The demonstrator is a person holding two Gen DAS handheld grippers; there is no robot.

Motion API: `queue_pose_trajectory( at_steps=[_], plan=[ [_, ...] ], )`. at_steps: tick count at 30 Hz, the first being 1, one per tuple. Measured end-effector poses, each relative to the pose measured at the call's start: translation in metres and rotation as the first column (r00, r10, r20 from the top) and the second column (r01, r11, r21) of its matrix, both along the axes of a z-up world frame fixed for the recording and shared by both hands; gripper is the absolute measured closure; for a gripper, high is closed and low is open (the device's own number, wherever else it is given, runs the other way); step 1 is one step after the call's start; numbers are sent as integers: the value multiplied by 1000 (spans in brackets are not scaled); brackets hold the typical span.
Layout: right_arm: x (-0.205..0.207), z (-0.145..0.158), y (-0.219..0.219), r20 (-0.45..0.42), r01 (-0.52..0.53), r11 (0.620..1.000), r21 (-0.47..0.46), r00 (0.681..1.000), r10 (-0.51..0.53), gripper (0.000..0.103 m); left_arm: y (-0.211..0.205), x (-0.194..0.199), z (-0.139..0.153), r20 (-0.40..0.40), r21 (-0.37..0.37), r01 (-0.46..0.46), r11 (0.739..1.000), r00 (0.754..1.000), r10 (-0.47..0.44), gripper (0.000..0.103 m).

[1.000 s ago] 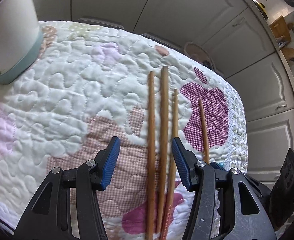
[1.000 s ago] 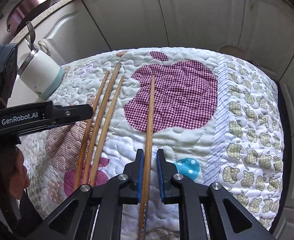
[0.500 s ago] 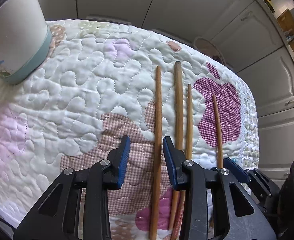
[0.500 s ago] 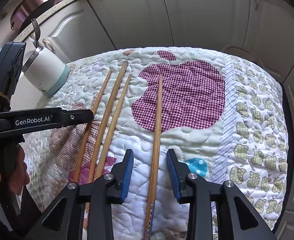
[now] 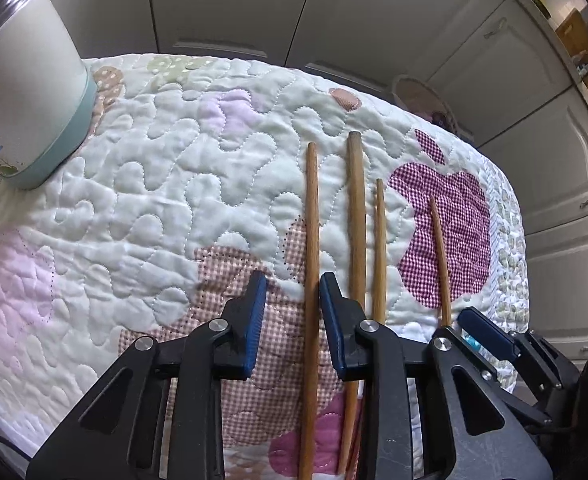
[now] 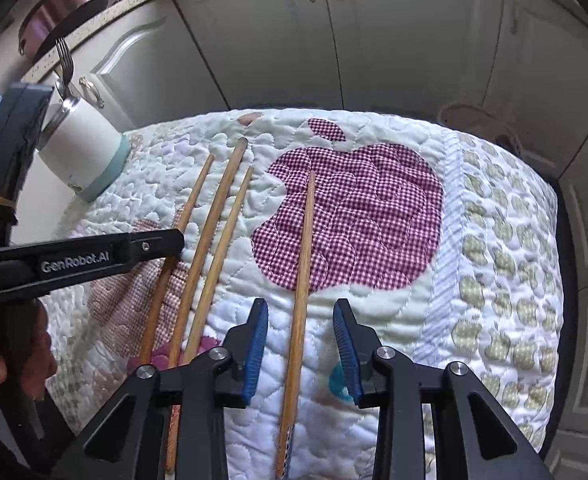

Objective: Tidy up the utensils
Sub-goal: 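Close right tool on one chopstick while left tool grasps another chopstick, then lift both chopsticks upright and carry them over the white jar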

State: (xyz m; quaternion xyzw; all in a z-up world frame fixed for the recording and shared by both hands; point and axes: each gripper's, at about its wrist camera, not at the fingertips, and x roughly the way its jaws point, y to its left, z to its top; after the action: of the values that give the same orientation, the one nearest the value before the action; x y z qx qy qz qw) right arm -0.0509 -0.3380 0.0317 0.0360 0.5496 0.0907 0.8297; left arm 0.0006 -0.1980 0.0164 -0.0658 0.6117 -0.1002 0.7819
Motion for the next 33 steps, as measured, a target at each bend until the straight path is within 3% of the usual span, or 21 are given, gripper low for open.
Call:
queue_pose_trajectory(
  at_steps=[4,6,14,19,29,31,33],
  plan=[
    [3,-5,6,12,-13,999,-46,1000,13,95,2,4,4,32,41,29,999,999,-31,79],
    [2,-6,2,13,1,1000,-14,1000,0,95,0,4,5,51,32,56,998,997,-58,97],
    [-16,11,-15,30,46,989,137,998,-51,97,11,-11,8,49,-102,68,992,997,-64,98],
    [-24,20,-18,23,45,979,200,998,-51,97,21,-21,21,65,-131,81,988,995,-73,98],
    [-17,-4,-3,-86,40,989,142,996,-27,97,32,-33,8,0,-55,98,994,995,-99,98],
    [-13,-3,0,-73,33,994,107,997,-25,97,32,-35,5,-3,-48,95,994,995,-95,98],
    [-8,-2,3,-70,14,998,66,997,-9,97,27,-31,6,9,-31,107,994,994,-107,91]
  ],
)
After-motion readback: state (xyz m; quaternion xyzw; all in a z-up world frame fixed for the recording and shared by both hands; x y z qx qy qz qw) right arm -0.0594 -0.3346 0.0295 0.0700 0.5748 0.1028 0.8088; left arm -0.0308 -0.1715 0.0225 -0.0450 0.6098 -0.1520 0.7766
